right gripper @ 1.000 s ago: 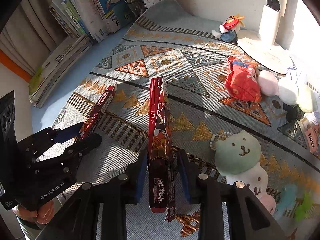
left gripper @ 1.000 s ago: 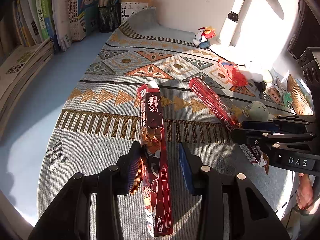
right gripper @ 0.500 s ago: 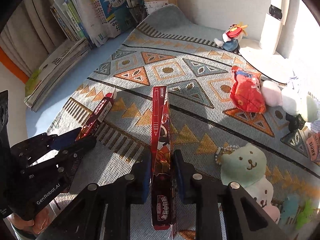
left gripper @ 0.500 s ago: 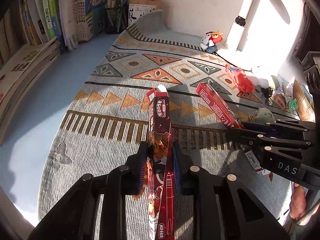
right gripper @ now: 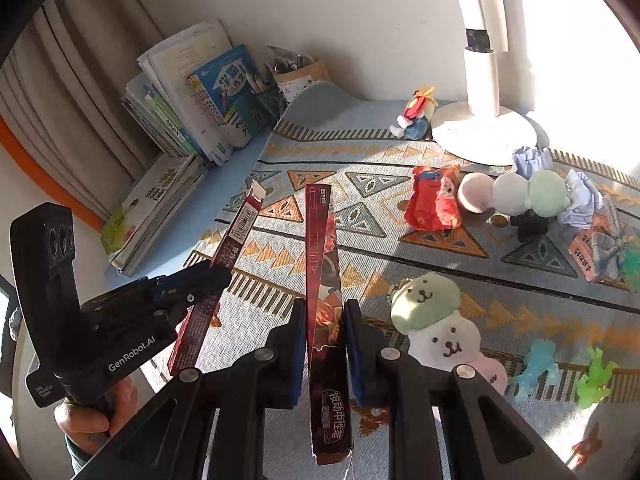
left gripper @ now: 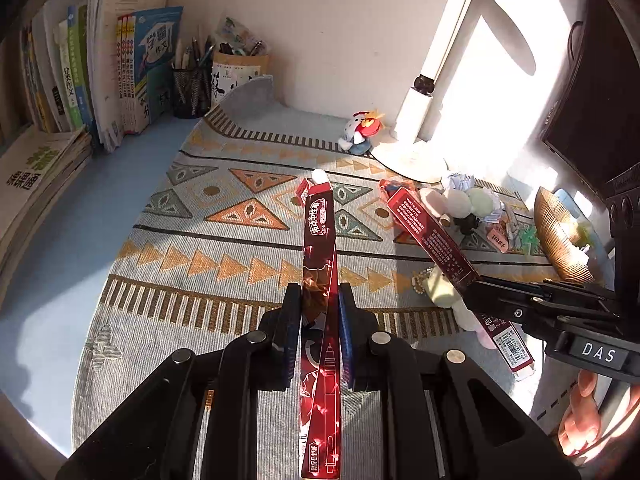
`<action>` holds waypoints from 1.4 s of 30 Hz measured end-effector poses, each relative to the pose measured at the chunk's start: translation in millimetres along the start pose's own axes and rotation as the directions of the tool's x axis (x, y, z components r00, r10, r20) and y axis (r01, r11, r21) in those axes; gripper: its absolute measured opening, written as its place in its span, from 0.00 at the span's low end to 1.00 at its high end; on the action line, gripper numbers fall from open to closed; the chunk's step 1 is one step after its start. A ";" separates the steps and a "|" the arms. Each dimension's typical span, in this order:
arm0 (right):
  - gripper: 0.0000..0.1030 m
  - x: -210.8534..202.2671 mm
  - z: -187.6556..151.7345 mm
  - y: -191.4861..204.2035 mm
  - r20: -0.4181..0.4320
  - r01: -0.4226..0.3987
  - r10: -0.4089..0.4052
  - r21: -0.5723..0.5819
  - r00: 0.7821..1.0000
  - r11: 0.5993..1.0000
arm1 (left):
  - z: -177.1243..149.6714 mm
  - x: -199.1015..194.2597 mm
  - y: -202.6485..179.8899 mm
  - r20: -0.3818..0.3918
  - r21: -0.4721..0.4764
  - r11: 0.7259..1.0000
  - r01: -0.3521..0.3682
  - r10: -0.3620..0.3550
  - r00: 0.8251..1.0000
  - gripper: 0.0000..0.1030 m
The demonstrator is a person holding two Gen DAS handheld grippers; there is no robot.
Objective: Organize objects
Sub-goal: 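Carry both red snack boxes into the brown bowl and open both grippers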
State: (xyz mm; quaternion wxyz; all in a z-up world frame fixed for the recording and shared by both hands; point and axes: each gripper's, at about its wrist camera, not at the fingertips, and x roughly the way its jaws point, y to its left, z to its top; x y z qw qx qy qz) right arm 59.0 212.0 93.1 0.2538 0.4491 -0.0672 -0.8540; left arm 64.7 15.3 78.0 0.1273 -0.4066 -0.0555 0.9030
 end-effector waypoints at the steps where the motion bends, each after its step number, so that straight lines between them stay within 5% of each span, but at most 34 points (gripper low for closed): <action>1: 0.17 -11.4 2.0 -8.3 0.021 0.005 -0.006 0.020 1.000 1.000 | 5.9 -0.6 -11.2 0.009 0.016 1.000 0.012 -0.012 1.000 0.14; 6: 0.17 -83.1 6.9 -62.5 0.158 0.056 -0.077 0.131 0.984 0.990 | 38.1 5.3 -82.5 0.027 0.127 0.984 0.122 -0.126 0.992 0.14; 10: 0.17 -142.0 8.2 -110.2 0.253 0.147 -0.207 0.236 0.945 0.961 | 66.4 14.4 -153.6 0.019 0.221 0.949 0.226 -0.236 0.972 0.14; 15: 0.17 -201.6 8.7 -167.0 0.311 0.294 -0.416 0.370 0.855 0.881 | 96.8 37.8 -241.5 -0.015 0.286 0.899 0.331 -0.341 0.940 0.14; 18: 0.17 -225.7 8.9 -196.2 0.305 0.418 -0.568 0.435 0.765 0.797 | 108.4 55.9 -283.7 -0.045 0.290 0.872 0.394 -0.398 0.916 0.14; 20: 0.17 -237.2 8.1 -218.4 0.293 0.439 -0.607 0.473 0.739 0.764 | 110.1 66.9 -310.0 -0.064 0.291 0.858 0.423 -0.424 0.903 0.14; 26: 0.17 -247.2 6.7 -269.9 0.236 0.462 -0.651 0.536 0.721 0.706 | 101.7 92.5 -362.1 -0.084 0.332 0.828 0.452 -0.451 0.889 0.14; 34: 0.17 -239.8 3.9 -282.6 0.193 0.516 -0.690 0.532 0.698 0.671 | 90.0 119.1 -389.5 -0.136 0.323 0.815 0.481 -0.463 0.876 0.14; 37: 0.20 -233.7 3.2 -291.9 0.159 0.536 -0.704 0.540 0.692 0.649 | 83.9 132.8 -404.6 -0.192 0.348 0.782 0.517 -0.481 0.856 0.16; 39: 0.29 -227.7 1.7 -299.5 0.136 0.546 -0.706 0.540 0.695 0.641 | 80.8 146.1 -408.0 -0.196 0.346 0.797 0.494 -0.454 0.869 0.37; 40: 0.32 -226.1 -0.4 -301.9 0.126 0.553 -0.711 0.542 0.692 0.633 | 79.6 151.9 -406.8 -0.200 0.331 0.810 0.484 -0.441 0.875 0.39; 42: 0.38 -225.2 -5.1 -302.5 0.129 0.543 -0.702 0.542 0.700 0.641 | 79.1 160.8 -399.9 -0.246 0.287 0.813 0.507 -0.449 0.859 0.40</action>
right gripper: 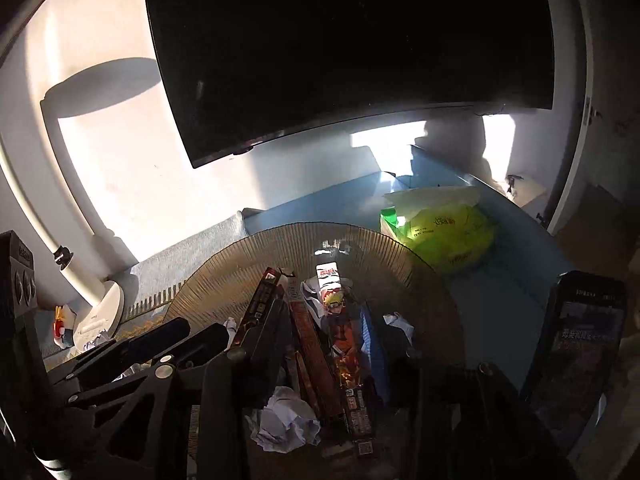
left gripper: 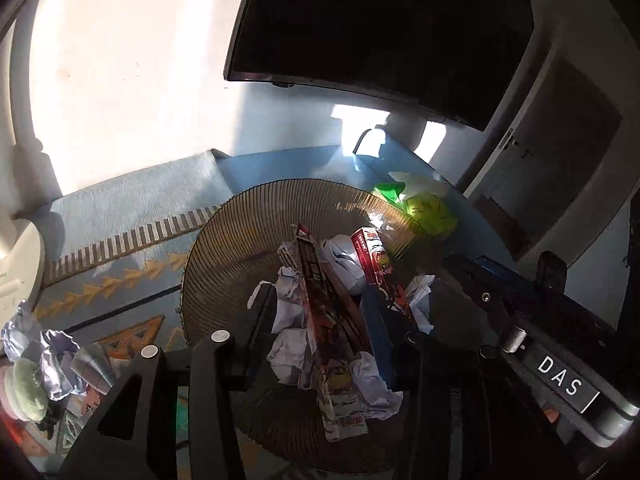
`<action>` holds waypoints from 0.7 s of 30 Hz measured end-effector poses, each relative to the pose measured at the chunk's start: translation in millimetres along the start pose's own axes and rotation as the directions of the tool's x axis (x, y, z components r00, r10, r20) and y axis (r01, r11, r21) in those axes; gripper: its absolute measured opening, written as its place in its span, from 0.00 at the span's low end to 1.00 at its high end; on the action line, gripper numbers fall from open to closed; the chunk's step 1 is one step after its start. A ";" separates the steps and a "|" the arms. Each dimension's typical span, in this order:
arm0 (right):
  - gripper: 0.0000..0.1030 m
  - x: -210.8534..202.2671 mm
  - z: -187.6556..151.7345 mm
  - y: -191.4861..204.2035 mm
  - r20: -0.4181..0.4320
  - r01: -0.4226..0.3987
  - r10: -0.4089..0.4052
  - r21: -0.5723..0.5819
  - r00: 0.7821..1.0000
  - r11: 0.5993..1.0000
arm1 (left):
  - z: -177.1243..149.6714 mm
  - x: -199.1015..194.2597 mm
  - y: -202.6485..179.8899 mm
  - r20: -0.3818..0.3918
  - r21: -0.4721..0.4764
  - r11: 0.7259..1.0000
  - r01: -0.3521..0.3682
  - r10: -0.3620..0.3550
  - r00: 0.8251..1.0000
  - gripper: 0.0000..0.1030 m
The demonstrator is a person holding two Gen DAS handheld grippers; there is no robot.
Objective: Organize objects
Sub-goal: 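Carry both red snack boxes into the brown bowl and open both grippers, then move both grippers back over the rug toward the plush toys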
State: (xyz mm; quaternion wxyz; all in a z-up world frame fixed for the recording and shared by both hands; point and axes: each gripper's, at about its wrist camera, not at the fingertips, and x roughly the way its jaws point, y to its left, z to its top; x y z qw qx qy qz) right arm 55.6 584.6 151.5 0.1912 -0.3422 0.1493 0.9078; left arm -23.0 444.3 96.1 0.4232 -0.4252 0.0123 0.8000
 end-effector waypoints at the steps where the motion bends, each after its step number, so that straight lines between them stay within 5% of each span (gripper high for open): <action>1: 0.38 -1.5 -1.7 0.0 0.000 -0.014 0.014 -0.001 1.000 1.000 | -1.9 -2.1 4.4 -0.011 -0.022 1.000 0.023 -0.023 1.000 0.40; 10: 0.47 -39.5 -20.7 33.5 0.008 -0.183 0.183 -0.034 0.983 0.983 | -28.8 -99.4 25.1 0.142 -0.012 1.000 0.002 -0.001 0.990 0.43; 13: 0.52 -57.7 -34.9 56.3 0.009 -0.250 0.251 -0.078 0.968 0.965 | -54.8 -151.7 43.0 0.238 -0.035 0.998 -0.051 0.057 0.970 0.64; 15: 0.60 -66.3 -48.3 71.9 0.001 -0.306 0.308 -0.103 0.951 0.946 | -77.6 -184.2 58.3 0.311 -0.065 0.992 -0.107 0.122 0.943 0.88; 18: 0.62 -69.9 -73.6 99.7 -0.013 -0.348 0.351 -0.164 0.936 0.923 | -113.6 -223.4 85.2 0.362 -0.127 0.956 -0.266 0.294 0.885 0.92; 21: 0.62 -63.5 -104.1 128.2 -0.021 -0.343 0.349 -0.257 0.937 0.904 | -148.2 -241.0 122.5 0.339 -0.207 0.869 -0.449 0.494 0.800 0.92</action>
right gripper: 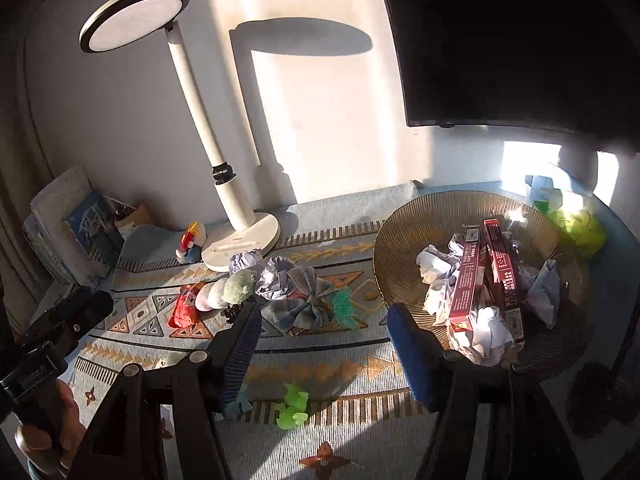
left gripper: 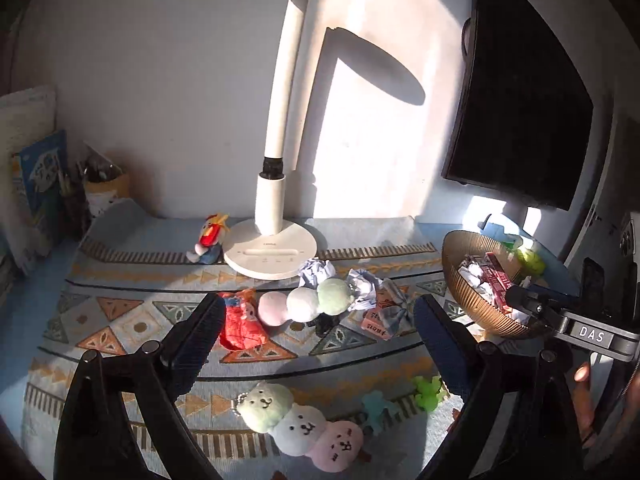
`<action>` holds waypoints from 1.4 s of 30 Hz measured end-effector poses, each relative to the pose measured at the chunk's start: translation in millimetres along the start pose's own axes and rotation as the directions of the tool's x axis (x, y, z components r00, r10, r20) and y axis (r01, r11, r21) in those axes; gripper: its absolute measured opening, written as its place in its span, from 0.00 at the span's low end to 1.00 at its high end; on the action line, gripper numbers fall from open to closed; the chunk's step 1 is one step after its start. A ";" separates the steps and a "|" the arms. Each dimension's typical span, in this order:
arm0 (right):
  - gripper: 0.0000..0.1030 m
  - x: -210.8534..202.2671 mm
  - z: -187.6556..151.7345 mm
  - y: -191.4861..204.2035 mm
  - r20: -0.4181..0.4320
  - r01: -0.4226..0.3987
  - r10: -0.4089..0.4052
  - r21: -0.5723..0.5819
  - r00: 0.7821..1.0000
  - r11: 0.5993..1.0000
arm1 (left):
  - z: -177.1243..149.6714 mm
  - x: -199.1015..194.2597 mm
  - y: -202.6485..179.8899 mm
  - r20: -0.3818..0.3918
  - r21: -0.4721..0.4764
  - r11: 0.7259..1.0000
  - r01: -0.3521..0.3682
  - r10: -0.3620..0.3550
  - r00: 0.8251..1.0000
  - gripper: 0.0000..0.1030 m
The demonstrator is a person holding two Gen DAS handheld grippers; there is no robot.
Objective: Organize objects
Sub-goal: 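Move both grippers back over the rug toward the plush toys, then grasp the red cartoon snack bag with the left gripper while the right grasps the stacked plush toy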
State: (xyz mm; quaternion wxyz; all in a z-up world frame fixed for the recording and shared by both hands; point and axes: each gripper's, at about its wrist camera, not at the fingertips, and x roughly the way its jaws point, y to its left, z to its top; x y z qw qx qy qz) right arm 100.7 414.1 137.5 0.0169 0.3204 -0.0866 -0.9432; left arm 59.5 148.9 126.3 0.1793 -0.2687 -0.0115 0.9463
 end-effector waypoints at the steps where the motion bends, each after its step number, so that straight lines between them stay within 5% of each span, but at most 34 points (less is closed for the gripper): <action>1: 0.62 7.5 -8.5 7.8 -0.005 -0.012 0.012 -0.021 1.000 1.000 | -8.7 3.4 16.9 -0.008 -0.006 0.997 -0.074 0.074 0.997 0.92; 5: 0.62 41.6 -40.6 19.8 -0.027 -0.038 0.037 -0.048 0.999 0.998 | -42.2 21.9 84.1 -0.092 -0.147 0.962 -0.228 0.216 0.972 0.92; 9: 0.62 62.6 -60.6 19.2 -0.052 -0.009 0.005 -0.082 0.999 0.997 | -68.5 34.9 121.8 -0.130 -0.284 0.926 -0.249 0.221 0.967 0.92; 14: 0.70 61.6 -61.6 15.5 -0.041 -0.012 0.009 -0.077 0.999 0.997 | -73.8 32.8 128.3 -0.134 -0.326 0.910 -0.257 0.225 0.965 0.92; 35: 0.88 61.1 -59.3 8.8 -0.026 0.019 -0.020 -0.039 0.999 0.999 | -75.1 46.0 107.9 -0.198 -0.215 0.945 -0.247 0.206 0.958 0.93; 42: 0.88 59.5 -58.4 19.3 -0.044 -0.022 0.018 -0.088 0.999 0.996 | -66.2 50.8 100.6 -0.262 -0.219 0.971 -0.100 0.041 0.964 0.93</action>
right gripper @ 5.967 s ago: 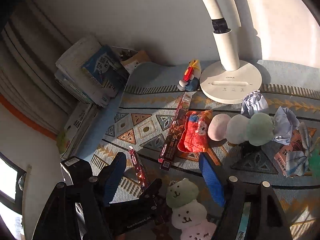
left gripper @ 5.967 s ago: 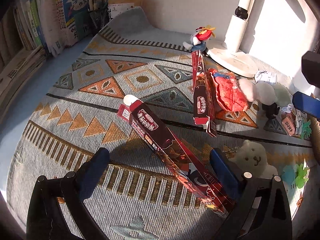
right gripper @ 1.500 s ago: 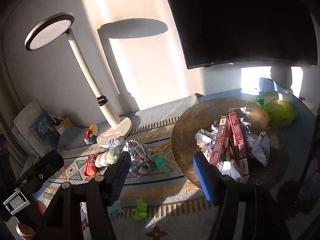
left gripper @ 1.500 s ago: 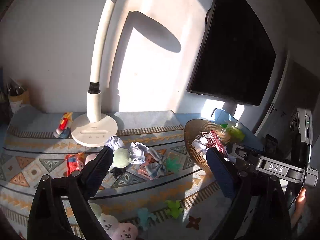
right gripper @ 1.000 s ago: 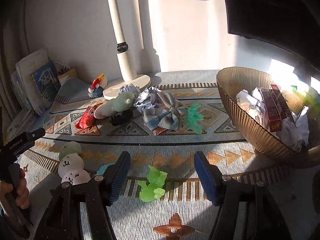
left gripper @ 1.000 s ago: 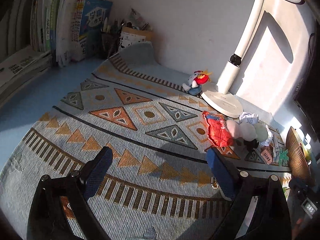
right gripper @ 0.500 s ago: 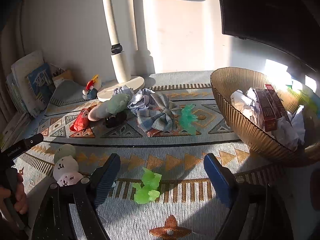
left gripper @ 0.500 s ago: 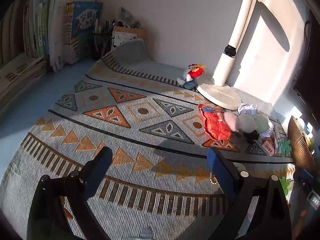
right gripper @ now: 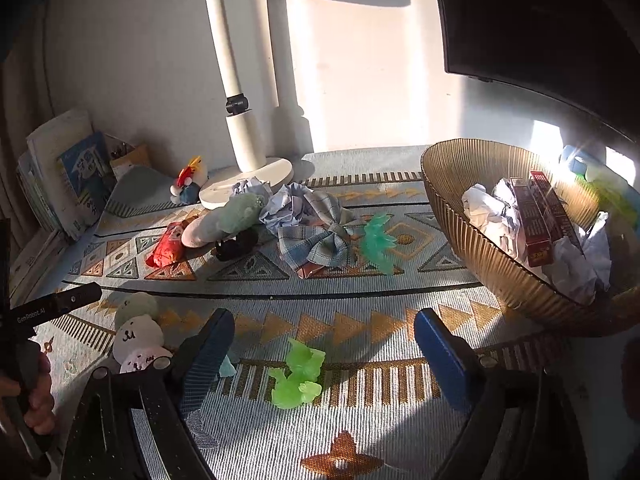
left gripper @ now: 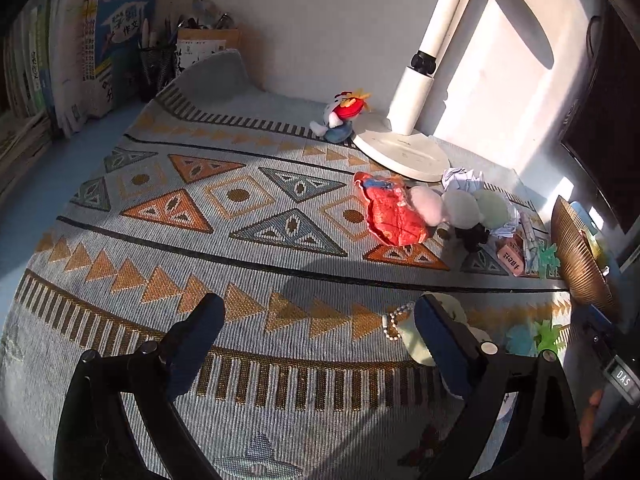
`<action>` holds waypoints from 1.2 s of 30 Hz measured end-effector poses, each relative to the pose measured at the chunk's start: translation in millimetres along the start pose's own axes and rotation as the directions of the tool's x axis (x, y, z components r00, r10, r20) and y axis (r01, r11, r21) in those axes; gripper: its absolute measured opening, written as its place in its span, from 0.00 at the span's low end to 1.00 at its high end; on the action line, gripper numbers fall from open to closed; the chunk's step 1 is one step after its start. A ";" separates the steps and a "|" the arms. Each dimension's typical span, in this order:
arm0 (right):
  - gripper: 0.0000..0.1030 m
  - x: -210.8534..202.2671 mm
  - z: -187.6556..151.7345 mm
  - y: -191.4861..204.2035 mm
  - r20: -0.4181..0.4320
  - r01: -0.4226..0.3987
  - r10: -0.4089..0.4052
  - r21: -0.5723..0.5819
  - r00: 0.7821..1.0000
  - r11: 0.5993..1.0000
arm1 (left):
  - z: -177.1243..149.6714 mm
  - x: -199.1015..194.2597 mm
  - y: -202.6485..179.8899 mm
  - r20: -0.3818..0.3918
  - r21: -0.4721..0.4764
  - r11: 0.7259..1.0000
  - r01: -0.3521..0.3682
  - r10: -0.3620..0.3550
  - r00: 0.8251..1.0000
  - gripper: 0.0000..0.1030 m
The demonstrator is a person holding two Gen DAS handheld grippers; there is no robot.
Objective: Organize objects
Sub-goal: 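Grasp the red cartoon snack bag with the left gripper while the right grasps the stacked plush toy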
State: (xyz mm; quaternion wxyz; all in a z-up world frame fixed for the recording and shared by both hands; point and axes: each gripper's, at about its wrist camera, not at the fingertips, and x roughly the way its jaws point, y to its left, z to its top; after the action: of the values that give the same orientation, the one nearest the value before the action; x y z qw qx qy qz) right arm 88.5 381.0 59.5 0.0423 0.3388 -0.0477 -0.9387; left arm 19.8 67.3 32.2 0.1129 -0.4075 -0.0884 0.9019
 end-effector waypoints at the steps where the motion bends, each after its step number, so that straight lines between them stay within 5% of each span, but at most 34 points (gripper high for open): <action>1: 0.88 -0.1 0.4 6.2 -0.019 -0.041 0.041 -0.021 0.999 0.999 | 6.5 0.3 -3.9 -0.012 0.015 1.000 0.027 -0.027 1.000 0.93; 4: 0.88 -0.6 1.9 31.1 -0.074 -0.137 0.132 -0.068 0.989 0.988 | 28.4 11.1 -13.3 -0.080 0.065 0.992 0.112 -0.107 0.991 0.93; 7: 0.88 -1.0 9.8 61.1 -0.130 -0.276 0.262 -0.108 0.956 0.955 | 45.5 41.3 -21.9 -0.197 0.070 0.980 0.187 -0.170 0.965 0.93; 10: 0.88 4.4 15.2 90.8 -0.175 -0.335 0.306 -0.173 0.936 0.926 | 58.5 72.4 -34.1 -0.239 0.104 0.977 0.186 -0.157 0.958 0.93; 13: 0.88 16.0 14.4 110.7 -0.207 -0.328 0.283 -0.232 0.937 0.916 | 69.2 99.3 -42.4 -0.274 0.103 0.978 0.183 -0.150 0.950 0.92; 16: 0.88 33.2 13.0 119.8 -0.264 -0.345 0.280 -0.244 0.923 0.906 | 73.8 108.7 -54.5 -0.253 0.177 0.974 0.144 -0.097 0.963 0.90; 18: 0.88 40.7 11.8 123.5 -0.283 -0.353 0.280 -0.252 0.917 0.901 | 72.2 110.4 -64.3 -0.233 0.253 0.961 0.112 -0.052 0.971 0.70; 22: 0.88 52.8 8.9 128.6 -0.303 -0.349 0.267 -0.264 0.915 0.899 | 68.7 106.9 -72.7 -0.206 0.298 0.948 0.115 -0.054 0.977 0.56; 27: 0.52 65.2 -0.7 140.0 -0.360 -0.352 0.235 -0.303 0.903 0.886 | 66.8 100.1 -69.3 -0.175 0.298 0.948 0.107 -0.056 0.983 0.44; 32: 0.46 58.7 -7.0 150.4 -0.332 -0.309 0.190 -0.357 0.924 0.881 | 65.2 83.0 -50.1 -0.188 0.254 0.957 0.141 -0.094 0.978 0.37; 36: 0.46 50.1 -4.2 142.5 -0.320 -0.332 0.239 -0.277 0.917 0.902 | 57.5 67.8 -26.6 -0.193 0.201 0.967 0.155 -0.116 0.974 0.36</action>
State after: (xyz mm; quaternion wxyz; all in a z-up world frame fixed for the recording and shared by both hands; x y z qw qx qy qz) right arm 59.5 233.7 41.5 0.2423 0.4446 0.0647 -0.8599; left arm -63.7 107.6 27.9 0.2254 -0.4658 -0.0078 0.8557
